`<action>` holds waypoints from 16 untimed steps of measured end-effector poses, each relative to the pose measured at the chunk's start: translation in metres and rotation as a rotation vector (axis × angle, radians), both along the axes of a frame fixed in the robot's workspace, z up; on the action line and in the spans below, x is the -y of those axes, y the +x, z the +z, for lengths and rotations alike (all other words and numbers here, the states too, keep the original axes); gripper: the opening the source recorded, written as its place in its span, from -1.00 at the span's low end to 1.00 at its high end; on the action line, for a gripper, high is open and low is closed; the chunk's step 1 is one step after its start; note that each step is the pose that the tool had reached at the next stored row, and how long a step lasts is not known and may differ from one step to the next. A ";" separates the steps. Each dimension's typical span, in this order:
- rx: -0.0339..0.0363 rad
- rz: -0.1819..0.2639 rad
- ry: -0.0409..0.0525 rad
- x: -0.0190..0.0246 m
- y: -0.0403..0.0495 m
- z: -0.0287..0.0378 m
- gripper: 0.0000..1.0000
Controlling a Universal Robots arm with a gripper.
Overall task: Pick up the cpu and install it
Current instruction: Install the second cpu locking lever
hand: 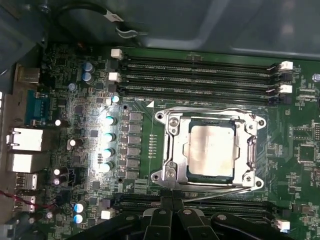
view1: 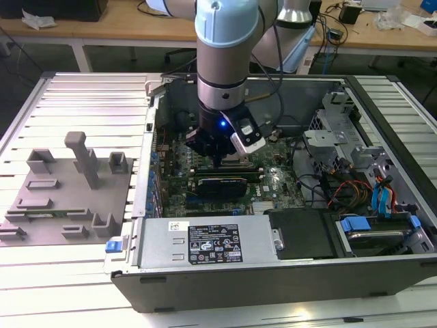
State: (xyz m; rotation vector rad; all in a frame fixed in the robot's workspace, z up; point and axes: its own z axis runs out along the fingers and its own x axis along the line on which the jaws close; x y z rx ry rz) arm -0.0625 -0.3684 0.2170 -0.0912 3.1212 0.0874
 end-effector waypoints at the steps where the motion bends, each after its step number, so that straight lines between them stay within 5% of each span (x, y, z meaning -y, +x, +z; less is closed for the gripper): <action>1: 0.0000 0.000 0.0004 0.0009 -0.0012 -0.0007 -0.79; 8: 0.0004 0.000 0.0248 0.0072 -0.0017 -0.0030 -0.79; 10: 0.0014 0.000 0.0504 0.0091 -0.0027 -0.0043 -0.79; 16: 0.0026 -0.001 0.0885 0.0113 -0.0059 -0.0078 -0.79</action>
